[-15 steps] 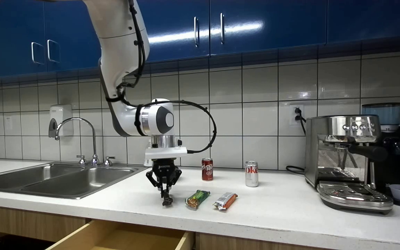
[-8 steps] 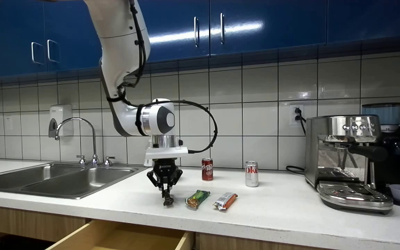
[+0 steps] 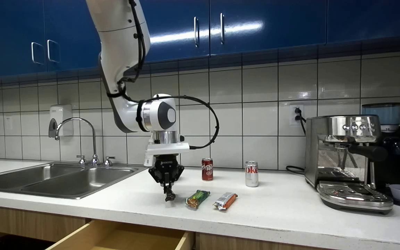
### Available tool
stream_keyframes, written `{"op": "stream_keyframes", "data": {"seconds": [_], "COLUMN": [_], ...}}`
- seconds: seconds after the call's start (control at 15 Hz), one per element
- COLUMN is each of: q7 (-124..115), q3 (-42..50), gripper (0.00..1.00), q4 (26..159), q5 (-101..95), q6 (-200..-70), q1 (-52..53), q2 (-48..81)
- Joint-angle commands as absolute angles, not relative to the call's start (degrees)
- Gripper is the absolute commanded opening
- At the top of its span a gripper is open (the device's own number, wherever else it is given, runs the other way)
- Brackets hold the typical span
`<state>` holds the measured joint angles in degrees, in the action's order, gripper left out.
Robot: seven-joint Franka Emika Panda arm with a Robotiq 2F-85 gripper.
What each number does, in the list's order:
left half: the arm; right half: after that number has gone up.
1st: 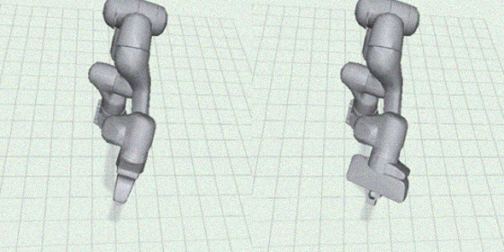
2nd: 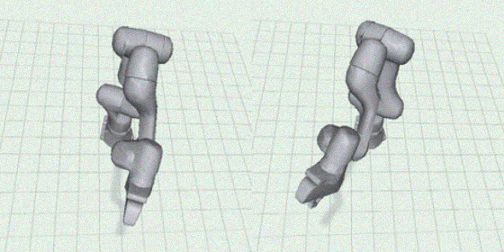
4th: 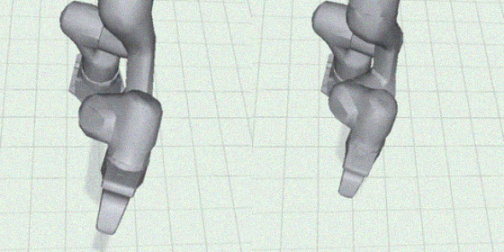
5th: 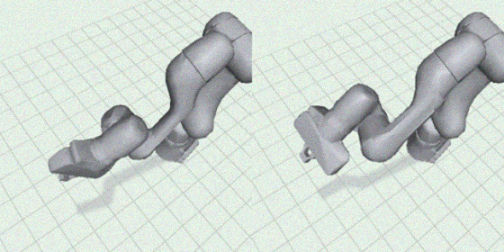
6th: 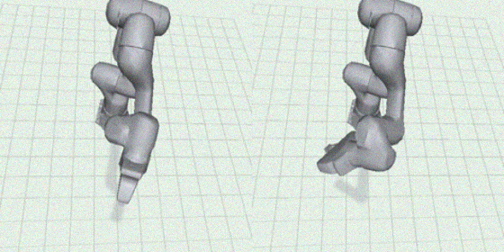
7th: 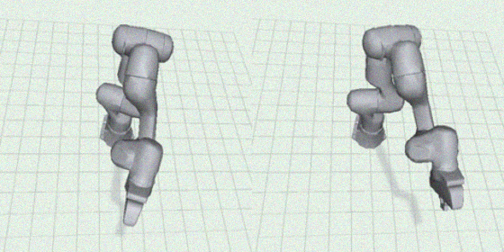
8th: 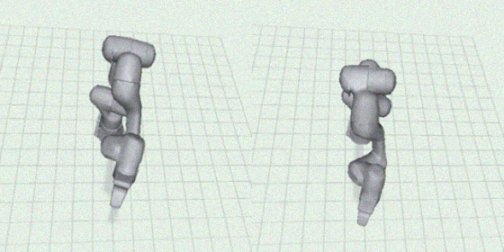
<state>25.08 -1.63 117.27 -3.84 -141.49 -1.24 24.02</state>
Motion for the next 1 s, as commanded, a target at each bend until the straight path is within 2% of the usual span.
{"op": "stream_keyframes", "data": {"seconds": [0.0, 0.93], "q7": [25.8, 22.3], "q3": [-2.6, -1.9], "gripper": [0.04, 0.04], "q4": [120.4, 130.3], "q5": [-4.2, -3.9], "q6": [-141.4, -139.2], "q1": [-2.9, -2.3], "q2": [20.2, 13.4]}}
